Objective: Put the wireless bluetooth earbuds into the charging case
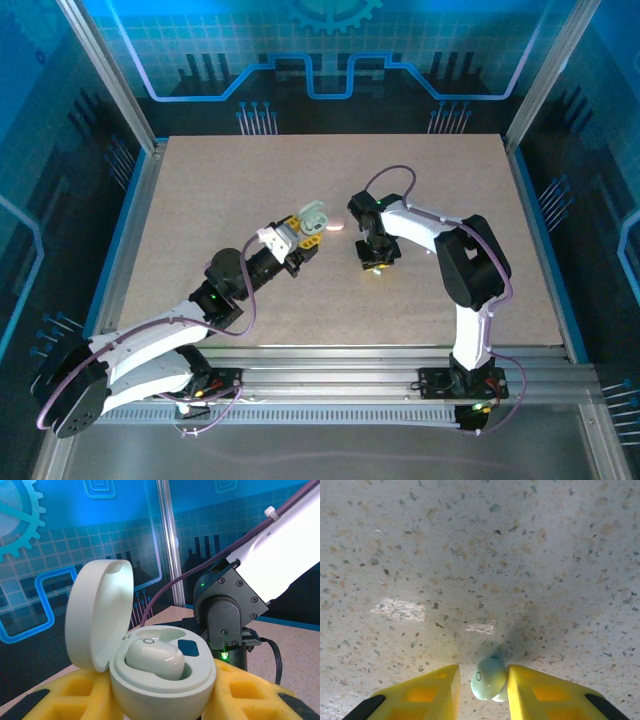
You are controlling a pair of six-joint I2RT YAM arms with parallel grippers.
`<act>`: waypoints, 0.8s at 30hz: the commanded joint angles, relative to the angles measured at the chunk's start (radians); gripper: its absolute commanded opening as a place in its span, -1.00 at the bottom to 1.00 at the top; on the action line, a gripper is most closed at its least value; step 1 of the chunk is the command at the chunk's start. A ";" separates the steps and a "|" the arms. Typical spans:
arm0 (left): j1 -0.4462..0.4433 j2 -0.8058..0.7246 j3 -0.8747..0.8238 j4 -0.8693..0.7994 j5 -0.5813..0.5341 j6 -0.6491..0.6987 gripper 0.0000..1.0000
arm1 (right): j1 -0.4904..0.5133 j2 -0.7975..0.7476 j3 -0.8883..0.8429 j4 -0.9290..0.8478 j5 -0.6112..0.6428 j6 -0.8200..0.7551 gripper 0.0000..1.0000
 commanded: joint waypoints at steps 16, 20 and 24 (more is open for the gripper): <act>-0.006 0.003 0.001 0.017 0.001 -0.003 -0.27 | -0.027 0.052 0.004 0.020 -0.021 0.015 -0.53; -0.006 0.007 0.004 0.017 0.002 -0.005 -0.27 | -0.030 0.052 0.004 0.021 -0.029 0.013 -0.53; -0.006 0.009 0.004 0.013 0.003 -0.003 -0.27 | -0.034 0.009 -0.004 0.024 -0.058 0.004 -0.64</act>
